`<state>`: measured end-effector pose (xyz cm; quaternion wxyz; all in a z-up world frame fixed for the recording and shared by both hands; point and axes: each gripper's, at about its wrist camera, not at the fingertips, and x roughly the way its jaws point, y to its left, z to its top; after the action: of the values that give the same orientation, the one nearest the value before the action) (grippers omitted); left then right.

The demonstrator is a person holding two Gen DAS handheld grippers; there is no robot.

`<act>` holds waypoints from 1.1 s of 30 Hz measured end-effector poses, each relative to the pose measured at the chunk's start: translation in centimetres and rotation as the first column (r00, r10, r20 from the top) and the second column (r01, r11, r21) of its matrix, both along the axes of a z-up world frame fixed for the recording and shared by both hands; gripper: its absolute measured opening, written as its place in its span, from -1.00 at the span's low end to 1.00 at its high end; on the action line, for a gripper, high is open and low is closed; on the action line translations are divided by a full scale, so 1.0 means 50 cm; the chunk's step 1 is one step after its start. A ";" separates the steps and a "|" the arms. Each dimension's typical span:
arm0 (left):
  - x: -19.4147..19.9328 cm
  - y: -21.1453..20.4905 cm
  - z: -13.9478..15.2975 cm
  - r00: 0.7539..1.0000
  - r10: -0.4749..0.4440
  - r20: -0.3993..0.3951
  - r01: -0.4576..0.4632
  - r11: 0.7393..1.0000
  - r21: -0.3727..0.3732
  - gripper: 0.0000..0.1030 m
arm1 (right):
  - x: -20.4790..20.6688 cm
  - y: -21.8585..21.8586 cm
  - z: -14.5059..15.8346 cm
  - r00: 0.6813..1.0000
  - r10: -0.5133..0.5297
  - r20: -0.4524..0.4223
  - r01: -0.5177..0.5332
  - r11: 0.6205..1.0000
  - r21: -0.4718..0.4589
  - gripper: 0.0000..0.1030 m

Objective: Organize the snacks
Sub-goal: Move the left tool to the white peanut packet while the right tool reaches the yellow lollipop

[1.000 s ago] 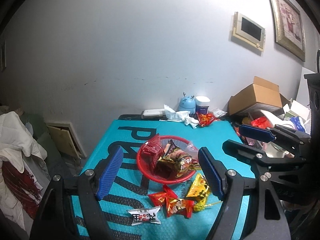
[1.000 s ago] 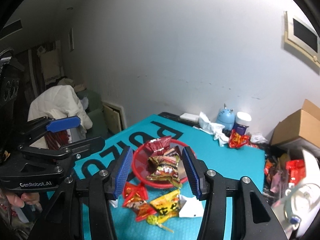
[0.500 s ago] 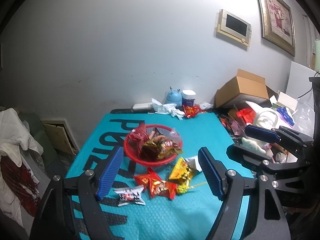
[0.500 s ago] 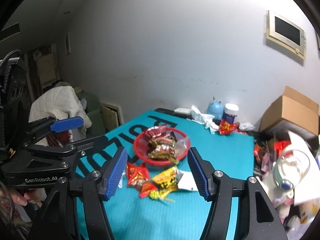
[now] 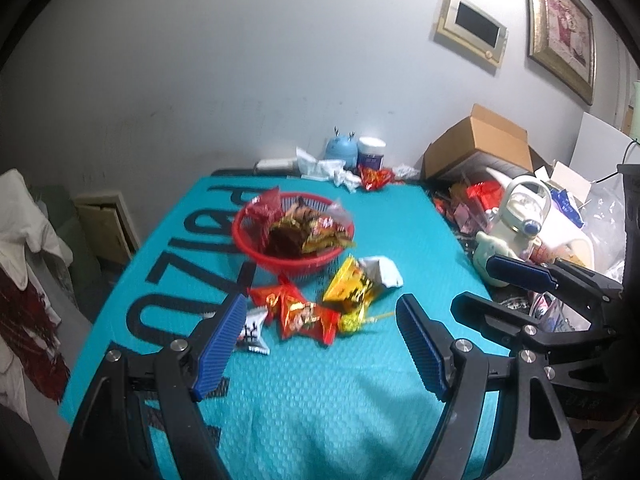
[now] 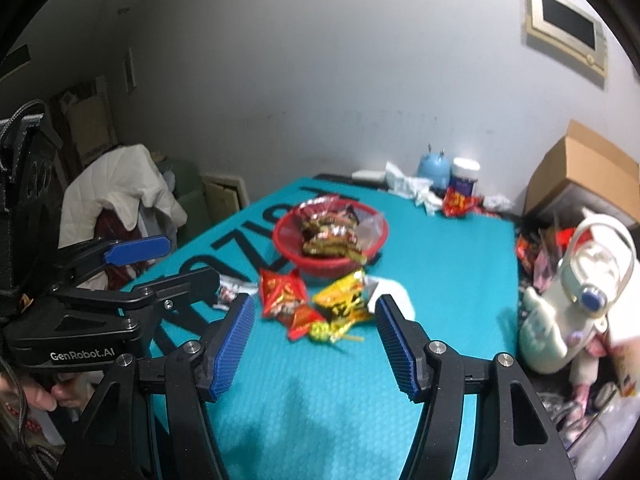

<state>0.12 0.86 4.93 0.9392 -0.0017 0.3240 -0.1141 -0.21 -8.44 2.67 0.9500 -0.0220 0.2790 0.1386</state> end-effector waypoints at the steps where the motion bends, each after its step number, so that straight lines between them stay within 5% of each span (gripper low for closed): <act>1: 0.001 0.003 -0.007 1.000 0.002 -0.010 -0.002 1.000 -0.003 0.49 | 0.001 0.002 -0.006 1.000 0.001 -0.008 -0.001 1.000 0.000 0.22; 33: 0.121 0.124 -0.183 0.956 0.109 -0.273 -0.138 0.987 -0.088 0.49 | 0.155 0.078 -0.157 0.964 0.082 -0.254 -0.089 0.996 -0.016 0.22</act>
<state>6.19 7.05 -4.22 0.8908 -0.0871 0.4403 -0.0710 7.53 -4.53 -5.16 0.8994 -0.0289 0.3986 0.1772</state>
